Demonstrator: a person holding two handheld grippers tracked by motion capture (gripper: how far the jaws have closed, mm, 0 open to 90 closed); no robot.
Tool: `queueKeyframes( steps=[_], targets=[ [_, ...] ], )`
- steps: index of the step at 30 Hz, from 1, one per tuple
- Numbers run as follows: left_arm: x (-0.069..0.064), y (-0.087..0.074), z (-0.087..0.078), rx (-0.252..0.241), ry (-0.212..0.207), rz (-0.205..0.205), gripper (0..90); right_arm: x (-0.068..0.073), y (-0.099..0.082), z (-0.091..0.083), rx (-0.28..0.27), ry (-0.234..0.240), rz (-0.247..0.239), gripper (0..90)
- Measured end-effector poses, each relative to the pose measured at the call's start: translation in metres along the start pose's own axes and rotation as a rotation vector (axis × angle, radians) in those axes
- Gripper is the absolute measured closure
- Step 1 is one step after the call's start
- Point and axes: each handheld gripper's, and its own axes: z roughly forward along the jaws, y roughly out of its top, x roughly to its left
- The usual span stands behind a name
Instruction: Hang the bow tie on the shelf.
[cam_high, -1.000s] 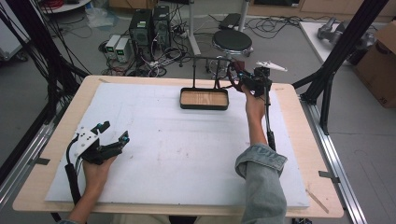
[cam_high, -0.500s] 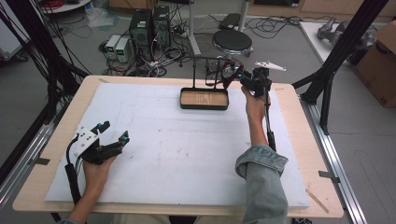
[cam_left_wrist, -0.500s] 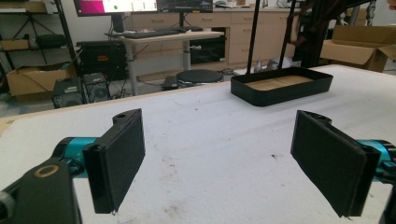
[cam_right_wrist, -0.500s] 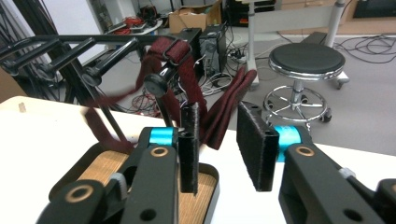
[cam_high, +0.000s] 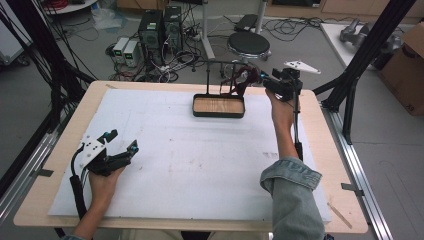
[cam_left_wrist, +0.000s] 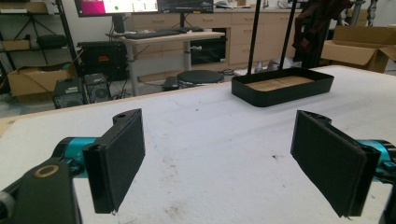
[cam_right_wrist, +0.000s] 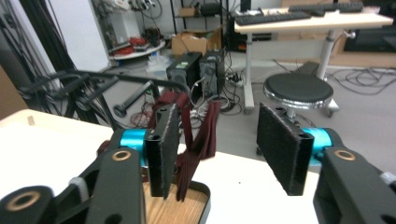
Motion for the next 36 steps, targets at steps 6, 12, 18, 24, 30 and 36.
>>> queueKeyframes(
  steps=[6,12,18,24,30,36],
  targets=[
    [0.0,0.0,0.0,-0.003,0.004,-0.003,17.9,-0.008,0.009,-0.022,-0.039,0.012,0.021,37.2],
    [0.0,0.0,0.0,-0.001,0.004,0.0,18.0,-0.016,0.017,-0.043,-0.088,0.009,0.059,27.5],
    [0.0,0.0,0.0,0.0,0.005,0.0,18.0,-0.017,0.023,-0.062,-0.122,0.009,0.037,22.1],
    [0.0,0.0,0.0,0.002,0.003,0.002,17.9,-0.013,0.019,-0.084,-0.189,0.0,-0.025,18.8],
    [0.0,0.0,0.0,0.005,0.007,0.003,17.7,-0.01,0.01,-0.107,-0.24,-0.004,-0.08,13.6],
    [-0.001,0.0,0.0,0.006,0.008,0.004,17.7,-0.01,-0.005,-0.129,-0.285,-0.021,-0.103,12.2]
  ],
)
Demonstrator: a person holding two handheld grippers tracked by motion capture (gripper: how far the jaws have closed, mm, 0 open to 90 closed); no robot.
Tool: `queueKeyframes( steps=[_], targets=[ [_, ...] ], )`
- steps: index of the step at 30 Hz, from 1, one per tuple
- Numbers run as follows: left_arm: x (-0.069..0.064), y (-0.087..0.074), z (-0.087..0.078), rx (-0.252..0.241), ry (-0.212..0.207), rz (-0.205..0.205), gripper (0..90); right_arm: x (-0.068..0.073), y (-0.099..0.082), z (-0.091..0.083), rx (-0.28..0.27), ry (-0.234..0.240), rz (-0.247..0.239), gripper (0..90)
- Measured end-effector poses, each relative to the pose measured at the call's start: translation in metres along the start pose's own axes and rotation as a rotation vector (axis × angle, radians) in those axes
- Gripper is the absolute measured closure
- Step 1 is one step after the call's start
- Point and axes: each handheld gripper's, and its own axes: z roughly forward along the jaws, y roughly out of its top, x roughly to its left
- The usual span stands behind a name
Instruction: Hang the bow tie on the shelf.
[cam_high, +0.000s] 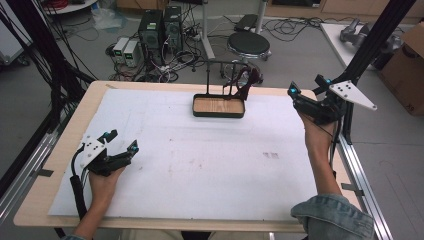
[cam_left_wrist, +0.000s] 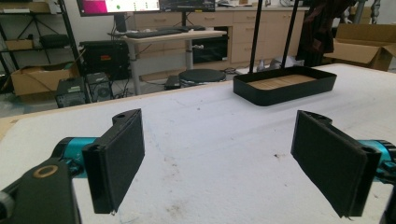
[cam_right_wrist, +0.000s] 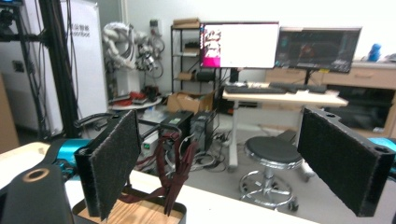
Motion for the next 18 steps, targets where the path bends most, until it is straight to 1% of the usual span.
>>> queueKeyframes(
  steps=[1,2,4,5,6,7,8,9,10,11,12,13,14,15,16,17,18],
  targets=[
    [0.0,0.0,0.0,0.0,0.0,0.0,17.7,0.0,-0.002,-0.004,-0.007,-0.001,-0.006,12.1],
    [0.0,0.0,0.0,0.0,0.0,0.001,17.7,0.001,-0.003,-0.009,-0.017,-0.013,-0.019,12.2],
    [0.0,0.0,0.0,0.001,0.001,0.004,17.7,0.003,-0.008,-0.018,-0.052,-0.052,-0.072,12.3],
    [0.0,0.0,0.0,0.003,0.002,0.006,17.7,0.005,-0.013,-0.026,-0.056,-0.076,-0.093,12.4],
    [0.0,0.0,0.0,0.003,0.006,0.007,17.7,0.005,-0.013,-0.026,-0.056,-0.076,-0.093,12.4],
    [-0.001,0.0,0.0,0.001,0.006,0.008,17.7,0.005,-0.019,-0.032,-0.036,-0.072,-0.077,12.4],
    [-0.001,0.0,0.0,0.003,0.004,0.009,17.7,0.005,-0.019,-0.032,-0.036,-0.072,-0.077,12.4],
    [-0.001,0.0,0.0,0.002,0.005,0.009,17.7,0.005,-0.026,-0.038,-0.024,-0.076,-0.059,12.4],
    [-0.001,0.0,0.0,0.003,0.005,0.009,17.7,0.005,-0.026,-0.038,-0.024,-0.076,-0.059,12.4],
    [-0.001,0.0,0.0,0.002,0.005,0.009,17.7,0.005,-0.033,-0.043,-0.008,-0.09,-0.042,12.3],
    [-0.001,0.0,0.0,0.002,0.005,0.009,17.7,0.005,-0.033,-0.043,-0.008,-0.09,-0.042,12.3],
    [-0.001,0.0,0.0,0.001,0.005,0.008,17.7,0.005,-0.041,-0.048,0.013,-0.1,-0.008,12.4],
    [0.0,0.0,0.0,0.002,0.005,0.008,17.7,0.005,-0.041,-0.048,0.013,-0.1,-0.008,12.4],
    [0.0,0.0,0.0,0.003,0.004,0.008,17.7,0.004,-0.05,-0.053,0.027,-0.096,0.02,12.3],
    [0.0,0.0,0.0,0.003,0.004,0.008,17.7,0.004,-0.05,-0.053,0.027,-0.096,0.02,12.3],
    [-0.001,0.0,0.0,0.001,0.006,0.008,17.7,0.005,-0.058,-0.057,0.04,-0.098,0.038,12.2],
    [-0.001,0.0,0.0,0.001,0.005,0.009,17.7,0.005,-0.058,-0.057,0.04,-0.098,0.038,12.2]
  ],
)
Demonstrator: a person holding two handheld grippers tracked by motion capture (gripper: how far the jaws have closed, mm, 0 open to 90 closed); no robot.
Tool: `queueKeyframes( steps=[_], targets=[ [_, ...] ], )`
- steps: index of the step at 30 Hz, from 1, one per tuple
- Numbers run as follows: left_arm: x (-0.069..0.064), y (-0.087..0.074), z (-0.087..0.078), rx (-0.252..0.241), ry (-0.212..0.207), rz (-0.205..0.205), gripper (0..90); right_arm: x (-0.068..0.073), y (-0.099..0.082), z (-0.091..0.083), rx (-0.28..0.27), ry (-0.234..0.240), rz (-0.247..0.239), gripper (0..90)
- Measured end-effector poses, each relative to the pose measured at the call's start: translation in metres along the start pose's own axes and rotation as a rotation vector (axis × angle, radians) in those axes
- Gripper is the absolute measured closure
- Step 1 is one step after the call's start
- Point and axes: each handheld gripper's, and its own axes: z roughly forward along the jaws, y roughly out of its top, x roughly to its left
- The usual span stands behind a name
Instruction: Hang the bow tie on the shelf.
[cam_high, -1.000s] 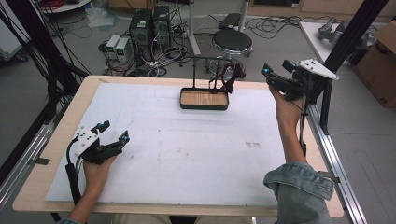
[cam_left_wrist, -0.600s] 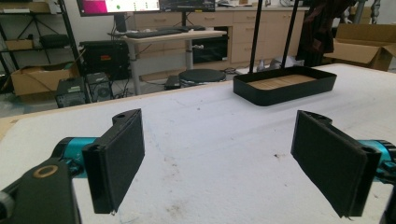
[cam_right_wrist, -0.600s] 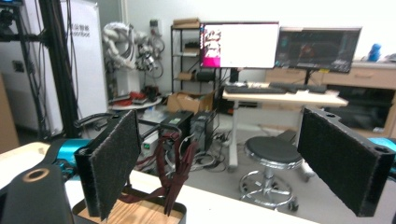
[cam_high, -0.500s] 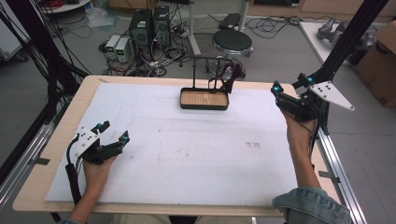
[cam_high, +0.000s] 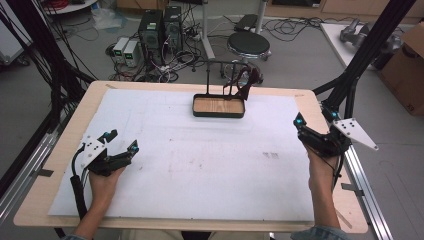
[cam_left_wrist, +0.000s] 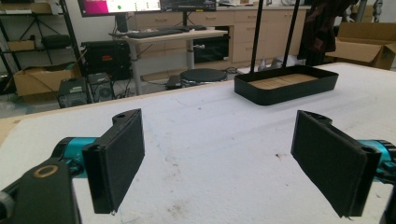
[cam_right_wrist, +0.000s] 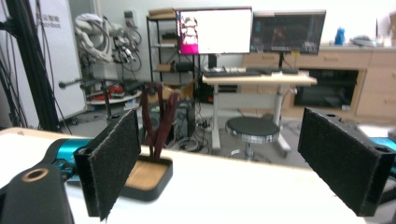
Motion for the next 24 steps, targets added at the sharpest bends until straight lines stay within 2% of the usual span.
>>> queueKeyframes(
  steps=[3,6,7,10,15,16,18,22,23,24],
  targets=[
    [0.0,0.0,0.0,0.001,0.0,0.002,17.7,0.002,-0.016,-0.01,-0.017,0.032,0.037,11.9],
    [0.0,0.0,0.0,0.002,0.002,0.003,17.7,0.004,-0.024,-0.016,-0.034,0.044,0.053,11.9],
    [0.0,0.0,0.0,0.002,0.003,0.002,17.7,0.005,-0.031,-0.019,-0.027,0.083,0.064,11.9],
    [-0.001,0.0,0.0,0.001,0.002,0.002,17.7,0.007,-0.037,-0.021,-0.015,0.094,0.059,11.9],
    [-0.001,0.0,0.0,0.001,0.004,0.002,17.7,0.014,-0.058,-0.031,-0.01,0.09,0.016,11.9],
    [-0.001,0.0,0.0,0.001,0.003,0.001,17.7,0.014,-0.058,-0.031,-0.01,0.09,0.016,11.9],
    [-0.001,0.0,0.0,0.001,0.004,0.002,17.7,0.016,-0.067,-0.034,0.002,0.101,0.03,11.8],
    [-0.001,0.0,0.0,0.001,0.001,0.002,17.7,0.021,-0.084,-0.04,0.028,0.091,0.021,11.4],
    [-0.001,0.0,0.0,0.002,0.001,0.001,17.7,0.024,-0.093,-0.043,0.031,0.101,0.032,11.4],
    [-0.001,0.0,0.0,0.002,0.001,0.002,17.7,0.024,-0.093,-0.043,0.031,0.101,0.032,11.4]
  ],
)
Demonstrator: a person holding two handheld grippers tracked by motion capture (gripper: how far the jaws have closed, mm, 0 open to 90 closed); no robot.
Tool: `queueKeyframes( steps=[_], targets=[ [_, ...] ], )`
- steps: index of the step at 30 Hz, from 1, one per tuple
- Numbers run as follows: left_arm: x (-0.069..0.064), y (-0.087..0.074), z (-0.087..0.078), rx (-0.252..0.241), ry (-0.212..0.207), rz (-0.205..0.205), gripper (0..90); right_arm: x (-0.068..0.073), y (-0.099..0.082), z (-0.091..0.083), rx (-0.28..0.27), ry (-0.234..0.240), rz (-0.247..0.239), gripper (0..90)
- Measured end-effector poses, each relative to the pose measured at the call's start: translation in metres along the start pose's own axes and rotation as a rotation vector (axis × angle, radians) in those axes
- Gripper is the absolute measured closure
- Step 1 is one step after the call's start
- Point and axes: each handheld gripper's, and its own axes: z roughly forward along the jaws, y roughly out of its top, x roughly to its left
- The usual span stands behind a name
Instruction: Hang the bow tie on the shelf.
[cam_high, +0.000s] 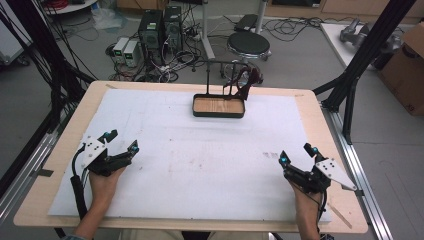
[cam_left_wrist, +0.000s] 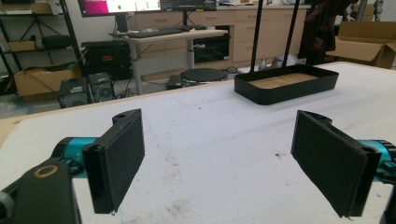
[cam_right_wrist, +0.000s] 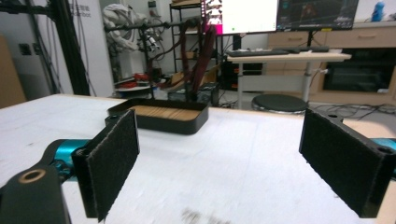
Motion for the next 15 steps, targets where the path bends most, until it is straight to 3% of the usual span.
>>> queueKeyframes(
  steps=[3,9,15],
  targets=[
    [0.0001,-0.0001,0.0001,-0.001,0.0,-0.001,17.7,0.0047,-0.0149,-0.003,0.015,0.003,-0.01,11.3],
    [-0.0002,0.0,0.0002,-0.001,-0.001,-0.001,17.7,0.0104,-0.0161,-0.0023,0.031,0.014,-0.064,11.4],
    [-0.001,0.0,0.0002,0.002,0.002,0.007,17.7,0.0099,-0.0169,-0.0044,0.02,0.008,-0.037,11.4]
  ],
)
